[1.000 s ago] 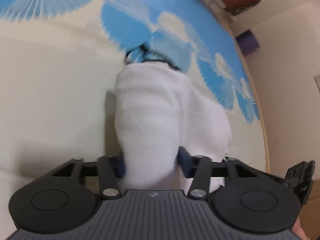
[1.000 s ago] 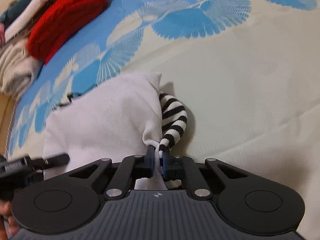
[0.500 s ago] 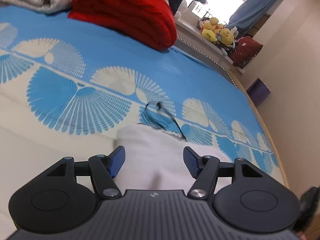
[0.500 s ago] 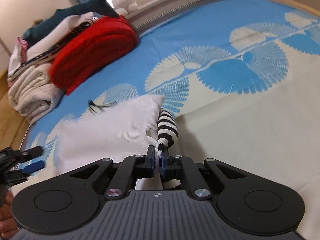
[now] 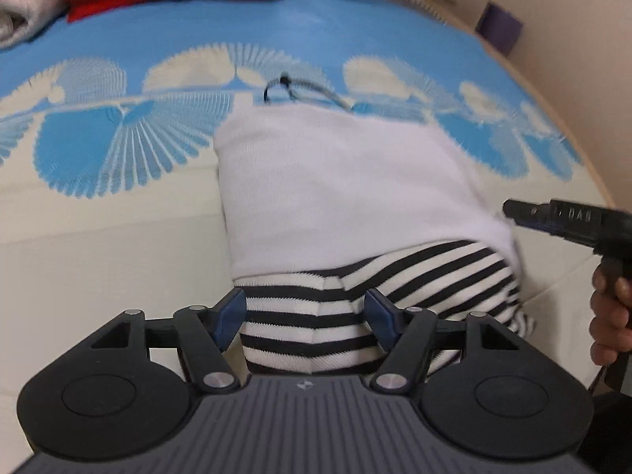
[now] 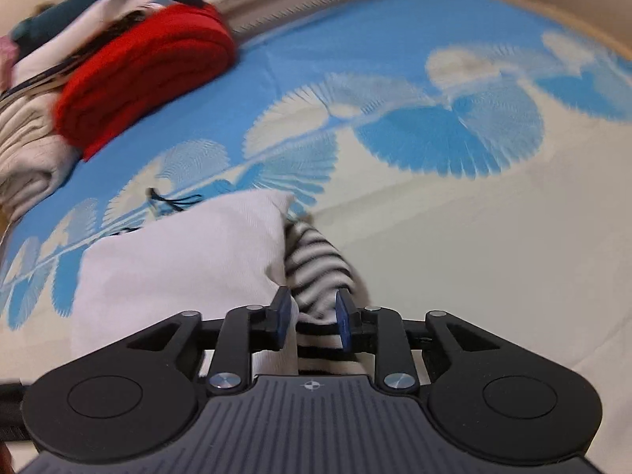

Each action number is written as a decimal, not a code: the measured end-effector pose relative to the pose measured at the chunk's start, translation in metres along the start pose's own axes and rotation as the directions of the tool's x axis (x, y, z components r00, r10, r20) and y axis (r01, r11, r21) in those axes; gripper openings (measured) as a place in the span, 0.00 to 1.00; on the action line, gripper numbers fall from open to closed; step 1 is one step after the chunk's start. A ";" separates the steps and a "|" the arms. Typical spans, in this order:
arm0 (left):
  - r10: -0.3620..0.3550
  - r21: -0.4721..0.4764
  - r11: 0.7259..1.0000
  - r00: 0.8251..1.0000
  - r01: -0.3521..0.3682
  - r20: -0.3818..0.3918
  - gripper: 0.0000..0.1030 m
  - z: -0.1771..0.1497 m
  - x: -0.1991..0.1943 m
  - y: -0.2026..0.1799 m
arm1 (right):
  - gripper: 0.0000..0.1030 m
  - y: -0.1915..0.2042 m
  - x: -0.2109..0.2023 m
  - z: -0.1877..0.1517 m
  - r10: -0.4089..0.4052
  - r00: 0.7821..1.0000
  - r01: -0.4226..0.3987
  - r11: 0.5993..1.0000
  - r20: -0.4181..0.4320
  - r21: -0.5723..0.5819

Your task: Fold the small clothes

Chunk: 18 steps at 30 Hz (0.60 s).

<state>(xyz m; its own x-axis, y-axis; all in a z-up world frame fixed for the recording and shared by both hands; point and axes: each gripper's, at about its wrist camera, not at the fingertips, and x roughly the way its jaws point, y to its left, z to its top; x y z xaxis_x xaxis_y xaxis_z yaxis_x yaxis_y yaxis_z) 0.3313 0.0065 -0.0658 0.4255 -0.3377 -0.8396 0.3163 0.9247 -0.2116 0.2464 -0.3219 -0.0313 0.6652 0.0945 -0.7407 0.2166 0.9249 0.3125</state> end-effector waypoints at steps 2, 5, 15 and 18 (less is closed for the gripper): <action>-0.012 0.020 1.000 1.000 0.012 -0.004 0.69 -0.008 -0.010 -0.002 | 0.33 0.001 -0.012 -0.002 0.058 0.998 -0.058 0.997 -0.003 -0.045; 0.044 0.059 0.997 0.994 -0.038 -0.102 0.73 -0.020 0.006 -0.006 | 0.35 0.005 -0.012 -0.012 0.110 0.990 -0.121 0.985 -0.092 -0.124; 0.207 0.002 0.978 0.978 -0.207 0.029 0.84 -0.031 -0.048 -0.022 | 0.43 0.010 -0.036 -0.027 -0.040 0.994 0.016 0.971 -0.098 -0.238; 0.227 -0.005 0.974 0.969 -0.227 0.099 0.88 -0.044 -0.089 -0.037 | 0.65 0.016 -0.084 -0.029 -0.016 0.999 0.025 0.966 0.040 -0.259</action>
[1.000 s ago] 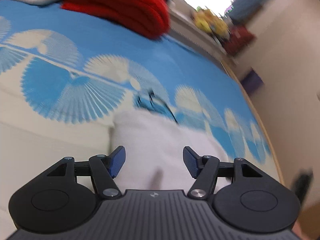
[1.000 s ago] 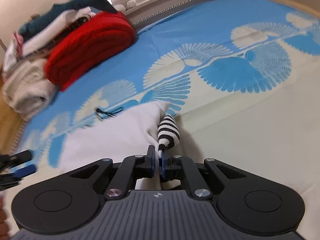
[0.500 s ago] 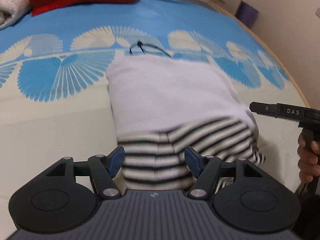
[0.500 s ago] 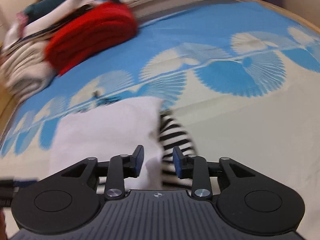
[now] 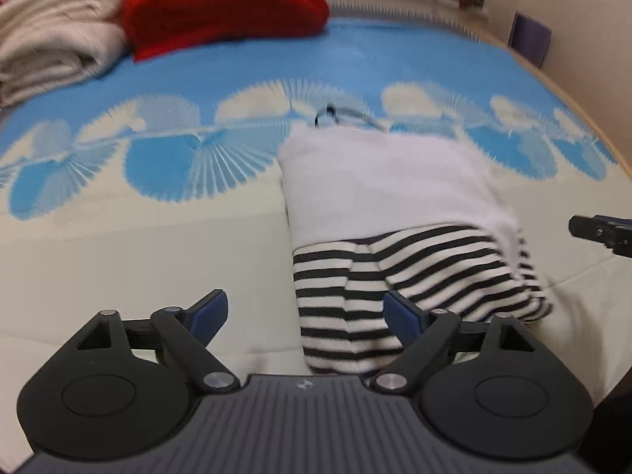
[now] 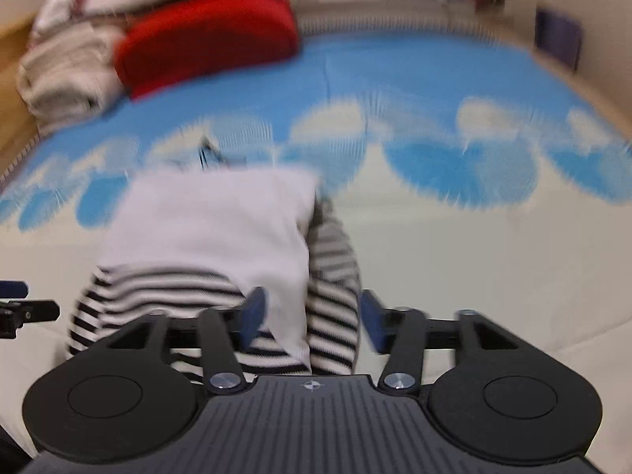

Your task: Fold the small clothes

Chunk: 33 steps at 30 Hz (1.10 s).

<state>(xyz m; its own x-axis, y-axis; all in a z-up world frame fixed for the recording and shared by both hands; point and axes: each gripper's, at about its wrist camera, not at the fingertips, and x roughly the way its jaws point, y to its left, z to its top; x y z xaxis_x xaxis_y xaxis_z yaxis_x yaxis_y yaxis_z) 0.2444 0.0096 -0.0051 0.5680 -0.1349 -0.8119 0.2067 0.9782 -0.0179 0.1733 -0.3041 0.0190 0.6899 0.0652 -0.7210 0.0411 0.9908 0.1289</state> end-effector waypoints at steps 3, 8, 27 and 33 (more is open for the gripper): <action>-0.004 -0.020 1.000 0.999 0.005 0.037 0.88 -0.012 -0.031 -0.007 | 0.72 0.003 -0.042 -0.011 0.005 0.995 -0.008 1.000 0.098 0.030; 0.035 -0.085 0.996 0.992 -0.025 0.122 0.97 -0.047 -0.074 -0.022 | 0.76 0.012 -0.094 -0.044 0.032 0.982 -0.046 0.996 0.188 0.071; 0.002 -0.094 0.995 0.989 0.012 0.147 0.99 -0.092 -0.083 -0.072 | 0.80 0.062 -0.116 -0.089 0.024 0.988 -0.018 0.999 0.155 -0.043; 0.010 -0.102 0.995 0.988 0.006 0.153 0.99 -0.090 -0.079 -0.071 | 0.80 0.063 -0.101 -0.086 0.002 0.992 -0.001 1.000 0.124 -0.012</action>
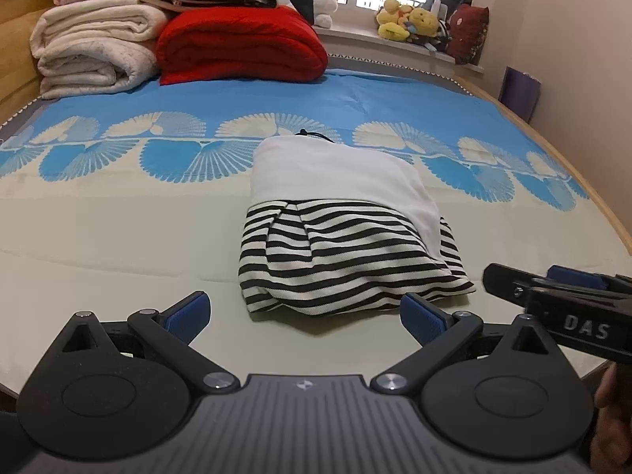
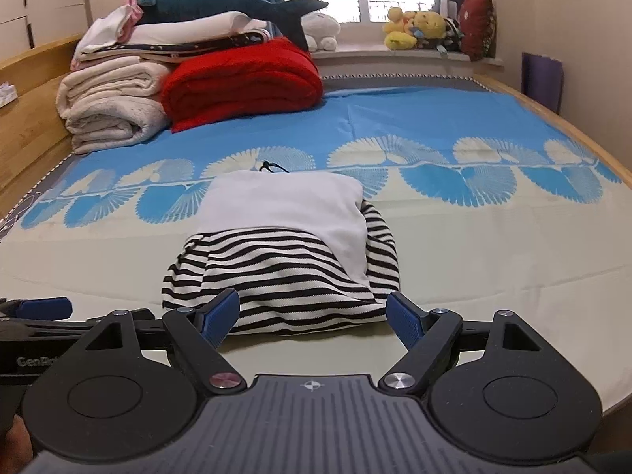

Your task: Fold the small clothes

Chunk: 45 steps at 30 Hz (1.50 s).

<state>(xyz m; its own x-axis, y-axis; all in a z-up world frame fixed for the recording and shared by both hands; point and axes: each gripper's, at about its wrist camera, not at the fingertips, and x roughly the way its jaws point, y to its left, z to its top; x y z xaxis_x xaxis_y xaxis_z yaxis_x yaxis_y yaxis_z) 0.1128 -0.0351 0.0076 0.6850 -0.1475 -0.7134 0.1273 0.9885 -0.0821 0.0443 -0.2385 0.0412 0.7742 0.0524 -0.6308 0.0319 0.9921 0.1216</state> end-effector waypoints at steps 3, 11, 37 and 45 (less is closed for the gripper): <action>0.000 0.013 1.000 1.000 0.000 -0.004 0.99 0.000 0.002 0.000 | 0.80 0.001 0.006 0.000 -0.009 1.000 0.009 1.000 -0.010 -0.005; -0.006 0.006 1.000 1.000 0.006 -0.014 0.99 0.000 0.007 0.001 | 0.79 0.000 0.010 0.001 -0.002 1.000 0.002 1.000 -0.017 -0.011; -0.010 0.007 1.000 1.000 0.010 -0.015 0.99 0.000 0.009 0.000 | 0.79 0.000 0.010 0.001 -0.002 1.000 0.002 1.000 -0.020 -0.008; -0.010 0.006 1.000 1.000 0.010 -0.015 0.99 0.000 0.008 0.000 | 0.79 0.000 0.010 0.001 -0.002 1.000 0.002 1.000 -0.020 -0.008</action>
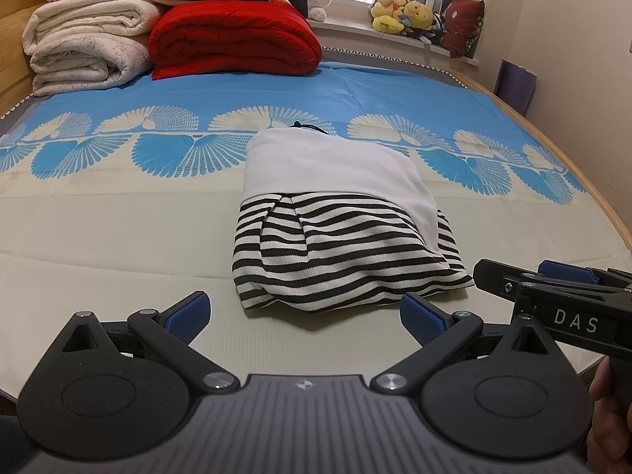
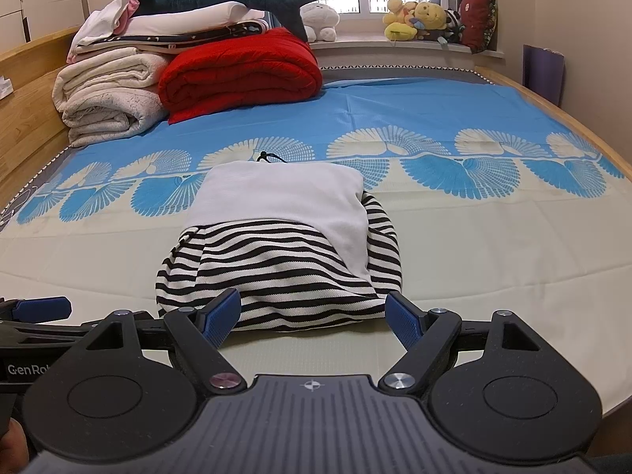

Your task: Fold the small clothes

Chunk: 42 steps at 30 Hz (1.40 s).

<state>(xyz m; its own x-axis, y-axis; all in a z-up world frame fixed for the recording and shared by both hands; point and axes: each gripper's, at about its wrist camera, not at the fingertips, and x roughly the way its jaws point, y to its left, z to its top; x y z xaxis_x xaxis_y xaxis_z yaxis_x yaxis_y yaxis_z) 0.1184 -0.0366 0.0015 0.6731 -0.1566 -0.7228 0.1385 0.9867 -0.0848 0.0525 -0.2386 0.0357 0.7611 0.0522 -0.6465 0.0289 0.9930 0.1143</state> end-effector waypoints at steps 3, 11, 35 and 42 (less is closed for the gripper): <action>0.000 0.001 1.000 1.000 0.000 0.000 0.99 0.000 0.000 0.000 | 0.79 0.000 0.000 0.000 0.001 1.000 -0.001 1.000 0.000 0.000; 0.000 0.000 1.000 1.000 0.000 0.000 0.99 0.000 0.000 0.000 | 0.79 0.000 0.000 0.000 0.001 1.000 -0.001 1.000 0.000 0.000; -0.010 0.003 1.000 1.000 0.010 -0.002 0.99 -0.003 0.002 0.000 | 0.78 0.000 0.000 -0.001 0.000 1.000 0.000 1.000 -0.004 -0.001; -0.015 0.002 1.000 1.000 0.015 -0.007 0.99 -0.005 0.003 0.001 | 0.78 0.000 0.000 -0.001 0.000 1.000 0.000 1.000 -0.005 -0.004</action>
<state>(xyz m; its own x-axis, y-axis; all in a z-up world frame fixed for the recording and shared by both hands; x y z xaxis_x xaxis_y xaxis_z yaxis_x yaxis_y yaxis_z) 0.1174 -0.0356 -0.0041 0.6655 -0.1712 -0.7265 0.1498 0.9842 -0.0946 0.0513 -0.2383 0.0349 0.7576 0.0524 -0.6506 0.0268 0.9934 0.1112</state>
